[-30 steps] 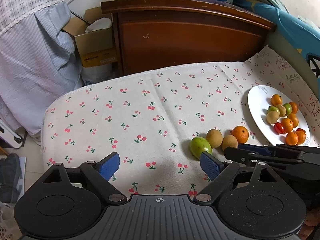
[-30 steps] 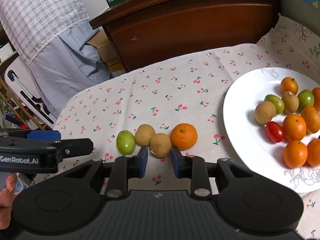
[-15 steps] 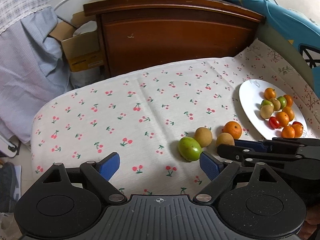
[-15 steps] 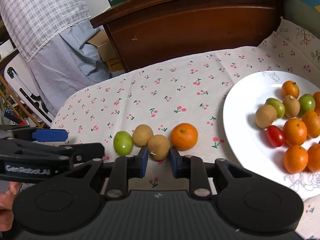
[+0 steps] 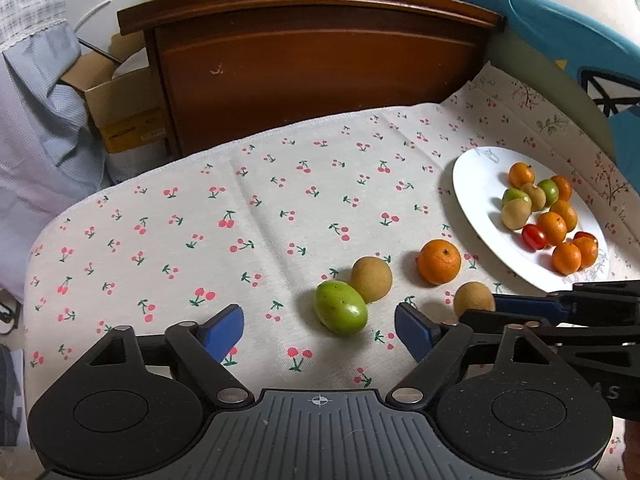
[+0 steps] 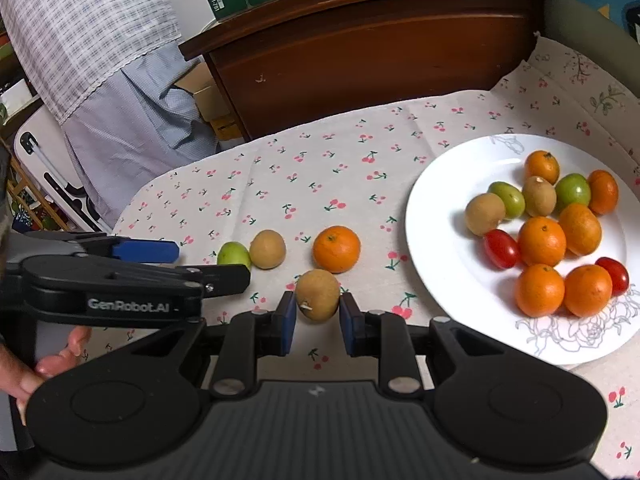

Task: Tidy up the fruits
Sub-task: 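Grasp the green fruit with the left tool while the right tool grasps a tan fruit, then lift the green and tan fruits and carry both over the plate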

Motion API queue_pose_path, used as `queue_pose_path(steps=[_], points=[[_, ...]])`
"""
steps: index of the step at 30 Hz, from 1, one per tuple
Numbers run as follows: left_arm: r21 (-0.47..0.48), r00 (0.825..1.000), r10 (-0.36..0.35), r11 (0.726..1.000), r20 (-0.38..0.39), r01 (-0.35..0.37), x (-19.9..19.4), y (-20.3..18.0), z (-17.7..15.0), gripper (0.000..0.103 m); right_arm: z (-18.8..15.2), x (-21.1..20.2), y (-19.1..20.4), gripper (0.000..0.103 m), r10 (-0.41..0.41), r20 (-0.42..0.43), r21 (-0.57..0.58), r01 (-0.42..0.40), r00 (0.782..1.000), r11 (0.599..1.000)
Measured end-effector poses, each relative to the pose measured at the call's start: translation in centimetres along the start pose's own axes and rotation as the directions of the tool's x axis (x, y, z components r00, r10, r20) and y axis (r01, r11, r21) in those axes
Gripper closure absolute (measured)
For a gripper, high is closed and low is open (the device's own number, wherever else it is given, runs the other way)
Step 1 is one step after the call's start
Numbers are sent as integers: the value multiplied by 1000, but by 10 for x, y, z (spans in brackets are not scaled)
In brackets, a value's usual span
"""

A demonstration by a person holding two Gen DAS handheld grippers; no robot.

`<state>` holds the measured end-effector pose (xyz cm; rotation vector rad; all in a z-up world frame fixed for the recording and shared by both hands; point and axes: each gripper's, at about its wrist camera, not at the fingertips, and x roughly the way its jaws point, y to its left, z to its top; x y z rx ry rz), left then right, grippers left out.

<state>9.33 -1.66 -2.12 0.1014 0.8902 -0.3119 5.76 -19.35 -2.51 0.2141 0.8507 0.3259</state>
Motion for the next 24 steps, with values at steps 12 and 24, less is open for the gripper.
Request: queue_pose_path(steps=[12,24], points=[[55,1000,-9,998,2,9,16,-12,0,55,-2,-1,-2,80,-10,-8,12,10,1000,1000],[11,999,-46,999,8,45,7,-6,-3,73,-1,-4,-2,80,-4,-1,17,4,1000,1000]])
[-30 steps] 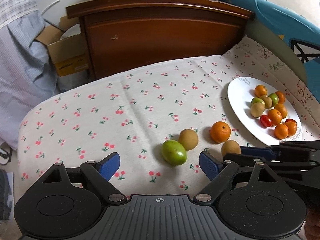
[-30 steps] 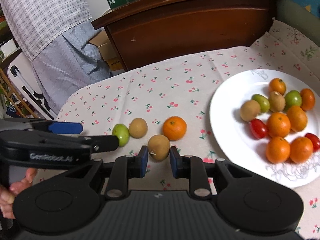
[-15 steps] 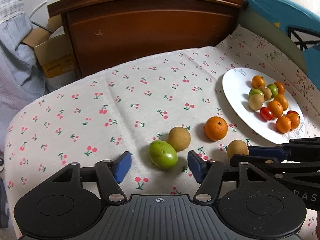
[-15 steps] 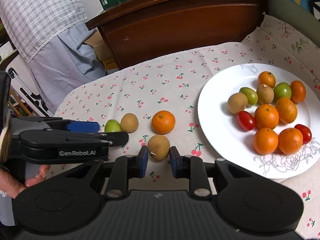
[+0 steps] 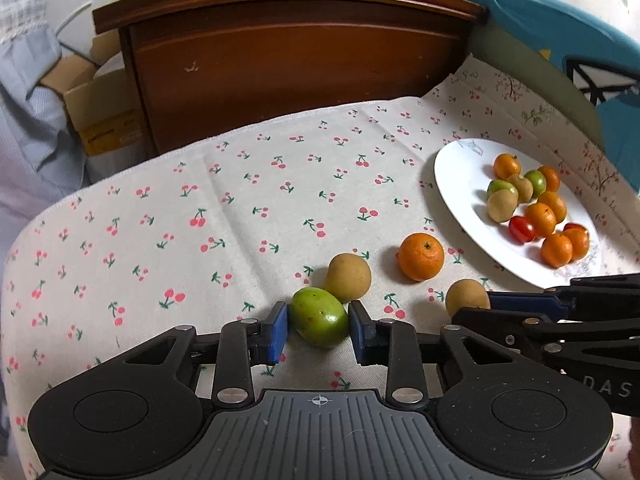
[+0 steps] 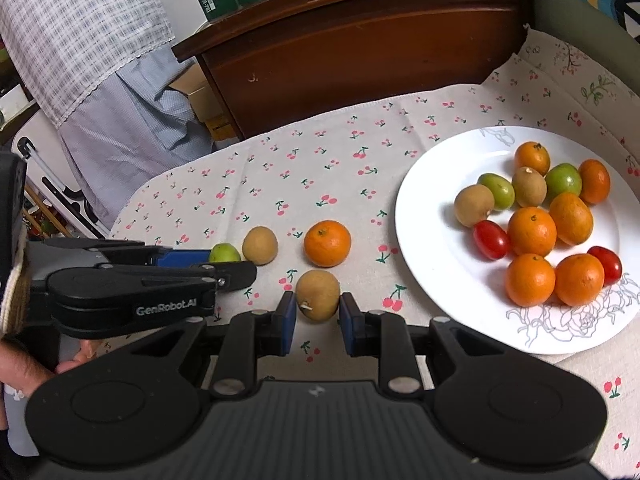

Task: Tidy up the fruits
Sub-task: 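Lift the green and tan fruits and carry both over the plate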

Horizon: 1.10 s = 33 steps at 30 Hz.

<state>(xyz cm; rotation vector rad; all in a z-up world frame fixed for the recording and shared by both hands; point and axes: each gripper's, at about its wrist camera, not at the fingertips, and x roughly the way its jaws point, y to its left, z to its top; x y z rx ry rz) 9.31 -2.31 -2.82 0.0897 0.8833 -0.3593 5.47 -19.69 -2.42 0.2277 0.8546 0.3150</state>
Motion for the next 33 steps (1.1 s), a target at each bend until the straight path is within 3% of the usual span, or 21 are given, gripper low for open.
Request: queue_pose_path(steps=[10,19,25,33], points=[[-30,999,3,1000,49,-1,-21,3,5,73,6,-10,0,80,16,31,2,-16,999,1000],[-24,991,-31,999,134,35,-42,-12,24,73,22,-38,-11,80,12,116,30,-15,993,999],[-4,980,-74,997,185,76,-52,-28,40,73,35,-63,-26,80,-26,184,63,14,983,998],[23,974,-120,993,193,118,-41,-53,54,73,45,-92,-54,80,-92,253,140,58,963,988]])
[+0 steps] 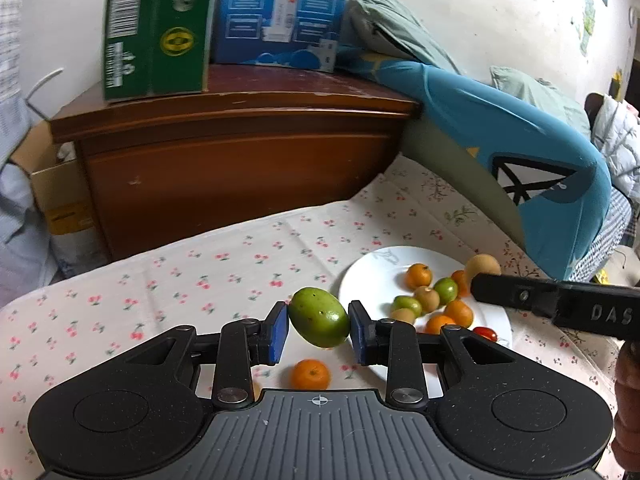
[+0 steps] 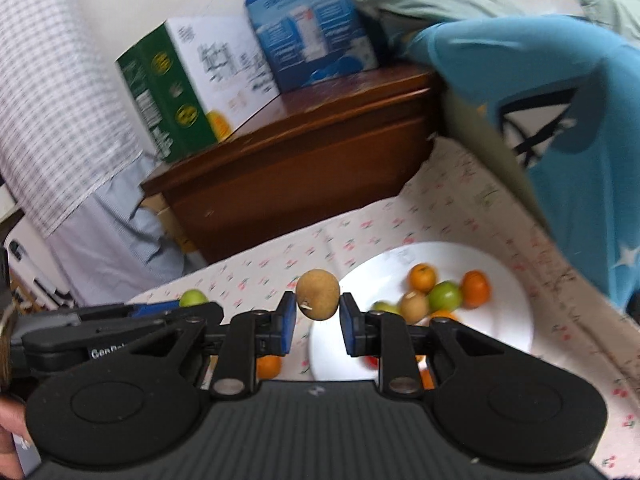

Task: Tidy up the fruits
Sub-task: 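Lift the green and tan fruits and carry both over the plate, then open the left tool onto the plate while the right tool releases its tan fruit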

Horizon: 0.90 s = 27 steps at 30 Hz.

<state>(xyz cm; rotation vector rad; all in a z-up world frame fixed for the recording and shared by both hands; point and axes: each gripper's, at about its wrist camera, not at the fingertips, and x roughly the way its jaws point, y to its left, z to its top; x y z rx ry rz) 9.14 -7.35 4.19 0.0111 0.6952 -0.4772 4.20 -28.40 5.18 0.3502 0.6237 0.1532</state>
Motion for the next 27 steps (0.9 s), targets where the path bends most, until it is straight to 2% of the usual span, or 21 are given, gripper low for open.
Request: queue_pose_path(steps=[6,15,27], points=[[6,1000,-27,1000,-15,27,14,-12,3,73,5,-4,-20,80,-40,17,49,39,999,998],[22,996,-61,998,-60,63,44,-29,2,73,-1,6,-48,80,-110,-23,139,113,994,984],[16,989,-62,998,-137,65,72,-39,-8,73,-2,21,-75,80,-177,-58,235,186,983,954]])
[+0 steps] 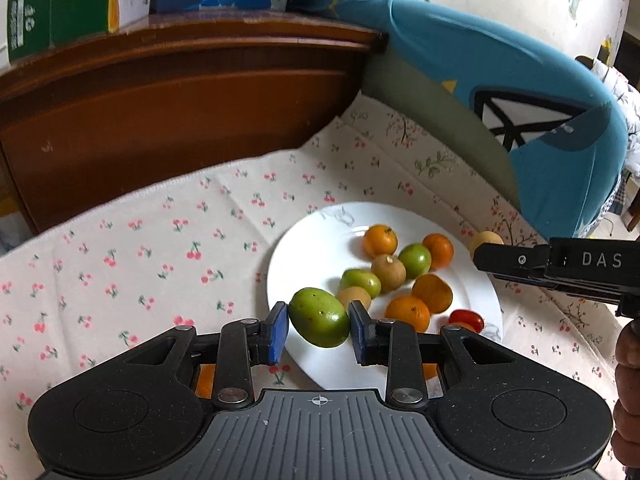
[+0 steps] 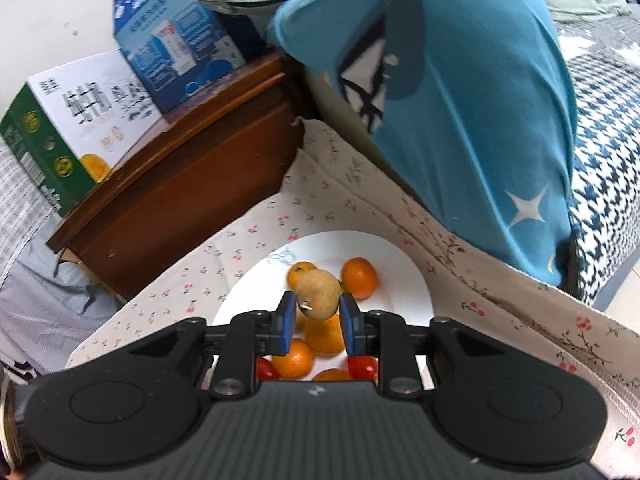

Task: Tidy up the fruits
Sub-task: 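Open the left tool onto the plate while the right tool releases its tan fruit, then move both open tools back toward the last orange and tan fruit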

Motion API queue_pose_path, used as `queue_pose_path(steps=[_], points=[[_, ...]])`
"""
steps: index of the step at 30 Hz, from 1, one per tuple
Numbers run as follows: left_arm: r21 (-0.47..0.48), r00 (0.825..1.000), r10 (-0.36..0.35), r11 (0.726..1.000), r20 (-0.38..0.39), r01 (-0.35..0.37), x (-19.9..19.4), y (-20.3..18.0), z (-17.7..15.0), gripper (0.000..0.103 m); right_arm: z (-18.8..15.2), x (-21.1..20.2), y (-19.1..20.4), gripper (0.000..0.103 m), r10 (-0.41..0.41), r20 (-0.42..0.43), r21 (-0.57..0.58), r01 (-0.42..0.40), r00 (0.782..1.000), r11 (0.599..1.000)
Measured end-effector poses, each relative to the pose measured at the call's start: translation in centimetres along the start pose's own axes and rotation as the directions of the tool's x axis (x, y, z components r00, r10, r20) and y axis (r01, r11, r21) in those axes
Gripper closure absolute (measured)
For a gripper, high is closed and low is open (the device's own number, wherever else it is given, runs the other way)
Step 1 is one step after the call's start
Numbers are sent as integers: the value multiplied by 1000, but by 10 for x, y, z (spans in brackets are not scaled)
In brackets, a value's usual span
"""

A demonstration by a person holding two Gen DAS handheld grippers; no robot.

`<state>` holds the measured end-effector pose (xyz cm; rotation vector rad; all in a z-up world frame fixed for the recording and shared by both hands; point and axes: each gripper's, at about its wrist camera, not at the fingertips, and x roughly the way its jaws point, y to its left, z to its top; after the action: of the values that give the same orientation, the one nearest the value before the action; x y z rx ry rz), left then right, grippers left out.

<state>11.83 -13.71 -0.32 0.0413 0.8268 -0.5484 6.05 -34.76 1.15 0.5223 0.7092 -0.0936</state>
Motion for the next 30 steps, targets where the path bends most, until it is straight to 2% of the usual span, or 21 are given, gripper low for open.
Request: queue_pose_path(steps=[3,9,10,11,12,15,18,23,30], points=[[-1,1000,-11,1000,-12,11,5,-2,-2,73,-3,5,-3,80,-36,-14,14,36,999,999],[17,999,-46,999,12,46,-3,-9,1,70,-3,8,-8,76,-45,-22,45,46,999,998],[11,999,-49,999,21,49,-6,-9,3,65,-3,8,-8,76,-42,-15,44,42,999,998],[2,998,-50,999,34,50,-11,-9,6,53,-2,6,-7,76,-38,-7,43,39,999,998],[-3,997,-50,999,56,50,-17,-8,8,46,-1,4,-6,75,-31,-1,41,31,1000,999],[5,994,-39,999,107,39,-36,-7,16,40,0,-1,-2,75,-8,16,33,8,1000,999],[-19,990,-13,1000,140,15,-54,-1,22,29,0,-5,4,74,4,20,24,-4,1000,1000],[-23,987,42,999,156,-39,-80,12,21,24,-4,-11,17,71,33,14,-8,-33,999,999],[-71,984,105,993,143,-96,-106,42,6,24,-14,-21,48,70,101,-1,-103,-100,995,990]])
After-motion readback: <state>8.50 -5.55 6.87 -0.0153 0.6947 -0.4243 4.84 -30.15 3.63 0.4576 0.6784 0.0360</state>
